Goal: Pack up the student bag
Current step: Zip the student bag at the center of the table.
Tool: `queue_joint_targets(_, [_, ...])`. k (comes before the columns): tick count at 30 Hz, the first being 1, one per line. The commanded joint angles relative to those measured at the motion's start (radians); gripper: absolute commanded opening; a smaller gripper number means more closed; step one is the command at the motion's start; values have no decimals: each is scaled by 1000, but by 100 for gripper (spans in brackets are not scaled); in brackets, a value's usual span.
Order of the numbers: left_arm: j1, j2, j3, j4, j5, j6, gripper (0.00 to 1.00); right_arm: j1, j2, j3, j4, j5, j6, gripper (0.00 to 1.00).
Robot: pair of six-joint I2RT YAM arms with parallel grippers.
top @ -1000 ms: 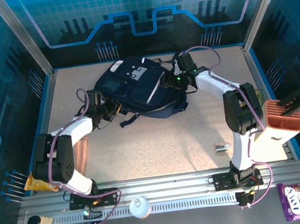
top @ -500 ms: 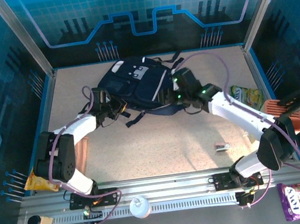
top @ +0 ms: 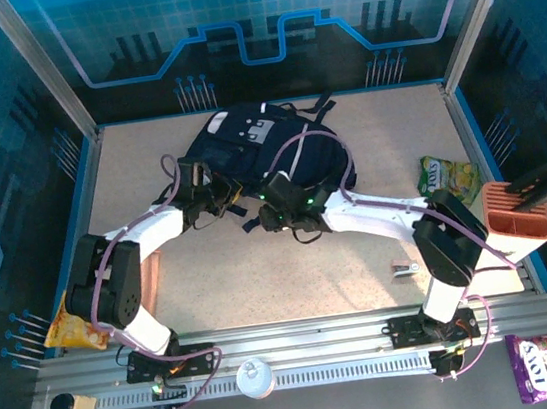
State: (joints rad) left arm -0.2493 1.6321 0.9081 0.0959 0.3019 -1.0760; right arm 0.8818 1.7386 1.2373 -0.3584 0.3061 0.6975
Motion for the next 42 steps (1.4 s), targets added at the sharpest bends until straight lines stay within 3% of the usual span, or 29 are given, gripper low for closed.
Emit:
queue_joint_targets(1, [-19, 2, 45, 61, 86, -8, 0, 13, 43, 59, -5, 112, 18, 36])
queue_joint_targets(23, [-19, -5, 54, 50, 103, -7, 0, -17, 201, 205, -103, 253, 33, 31])
queue_joint_targets(30, [-19, -12, 54, 36, 96, 0, 0, -24, 244, 269, -183, 319, 84, 24])
queue_joint_targets(36, [-19, -11, 61, 16, 74, 23, 0, -31, 200, 223, -199, 354, 94, 15])
queue_joint_targets(42, [-3, 5, 69, -16, 43, 55, 0, -54, 81, 62, -147, 370, 76, 12])
